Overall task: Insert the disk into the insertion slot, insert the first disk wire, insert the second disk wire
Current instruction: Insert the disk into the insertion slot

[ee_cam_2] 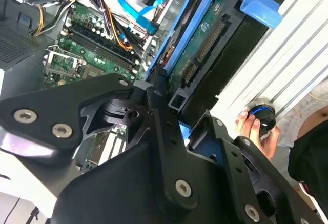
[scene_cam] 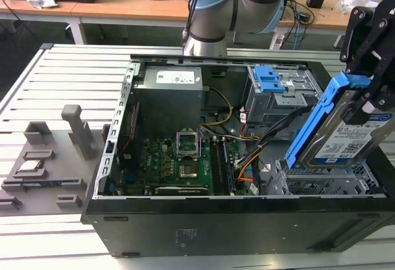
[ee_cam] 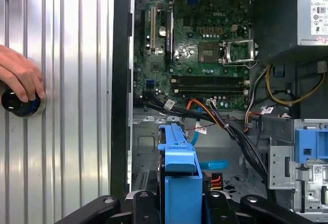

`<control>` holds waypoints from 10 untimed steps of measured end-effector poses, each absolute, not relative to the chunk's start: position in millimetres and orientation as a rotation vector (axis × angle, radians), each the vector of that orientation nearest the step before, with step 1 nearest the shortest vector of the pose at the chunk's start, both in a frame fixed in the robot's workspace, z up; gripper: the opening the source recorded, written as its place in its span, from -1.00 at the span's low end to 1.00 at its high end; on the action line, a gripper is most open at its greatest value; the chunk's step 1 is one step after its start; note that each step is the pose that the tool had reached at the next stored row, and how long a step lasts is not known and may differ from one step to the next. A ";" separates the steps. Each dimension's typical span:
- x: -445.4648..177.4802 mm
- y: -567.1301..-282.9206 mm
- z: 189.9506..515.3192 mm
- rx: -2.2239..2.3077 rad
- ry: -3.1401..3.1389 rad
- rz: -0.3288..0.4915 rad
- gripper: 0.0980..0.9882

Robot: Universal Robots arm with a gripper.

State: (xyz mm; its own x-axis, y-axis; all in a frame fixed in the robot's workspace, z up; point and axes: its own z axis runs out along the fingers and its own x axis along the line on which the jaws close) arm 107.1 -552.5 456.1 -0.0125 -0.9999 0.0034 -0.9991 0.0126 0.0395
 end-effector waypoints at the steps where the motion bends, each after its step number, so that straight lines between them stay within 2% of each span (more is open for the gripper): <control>1: 107.4 -552.3 452.7 2.186 -2.214 -0.040 -0.40; 10: 107.6 -546.1 442.0 2.184 -2.211 -0.036 -0.40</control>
